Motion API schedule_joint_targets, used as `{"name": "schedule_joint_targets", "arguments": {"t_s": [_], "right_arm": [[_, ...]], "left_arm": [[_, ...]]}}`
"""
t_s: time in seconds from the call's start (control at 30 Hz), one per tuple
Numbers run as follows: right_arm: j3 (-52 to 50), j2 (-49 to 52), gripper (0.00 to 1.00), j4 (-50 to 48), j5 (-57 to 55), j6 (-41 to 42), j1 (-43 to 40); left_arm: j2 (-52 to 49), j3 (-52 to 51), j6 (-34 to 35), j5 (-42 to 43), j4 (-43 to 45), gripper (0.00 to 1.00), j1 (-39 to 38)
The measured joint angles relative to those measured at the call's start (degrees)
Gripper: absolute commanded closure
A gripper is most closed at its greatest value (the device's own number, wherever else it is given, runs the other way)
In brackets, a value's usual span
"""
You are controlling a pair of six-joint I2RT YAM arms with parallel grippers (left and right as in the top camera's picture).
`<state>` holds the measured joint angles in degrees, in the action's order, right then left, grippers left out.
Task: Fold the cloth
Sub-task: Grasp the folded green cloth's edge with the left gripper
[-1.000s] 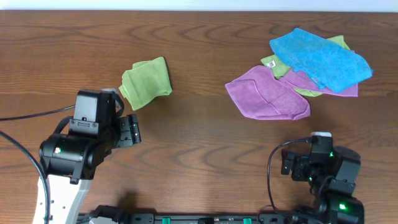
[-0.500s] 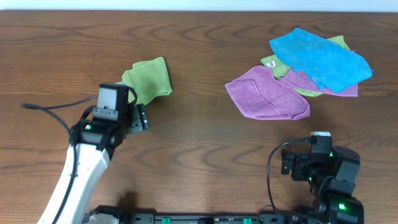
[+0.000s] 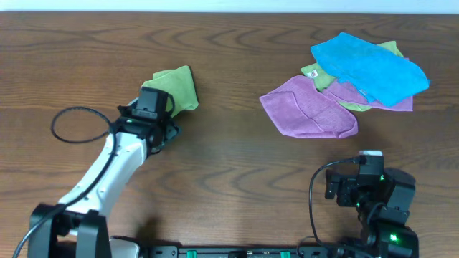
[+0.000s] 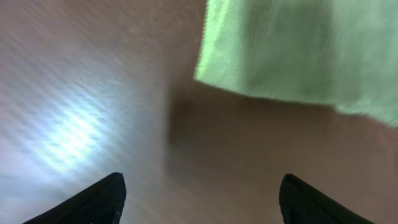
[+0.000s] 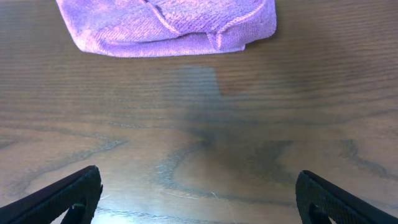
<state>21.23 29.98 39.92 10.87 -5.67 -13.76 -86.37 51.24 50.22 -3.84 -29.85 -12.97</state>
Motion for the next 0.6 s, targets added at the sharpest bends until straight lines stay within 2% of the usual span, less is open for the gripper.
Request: {"name": "schedule_joint_targets", "arguments": {"t_s": [0.2,0.43,0.6], "right_arm": [[0.0,0.0,0.01,-0.3,-0.3,-0.4,0.0],[0.0,0.0,0.01,-0.4,-0.4,-1.0,0.0],[-0.1,0.0,0.01,-0.6,-0.4,-1.3,0.0]], "left_arm": [[-2.6,-0.1,12.7,-5.3,9.4,0.10,-3.4],[-5.2,-0.1,17.4,-10.8,19.5,0.02,-4.7],[-9.8,-0.1,18.9,-11.6,25.2,0.02,-4.7]]}}
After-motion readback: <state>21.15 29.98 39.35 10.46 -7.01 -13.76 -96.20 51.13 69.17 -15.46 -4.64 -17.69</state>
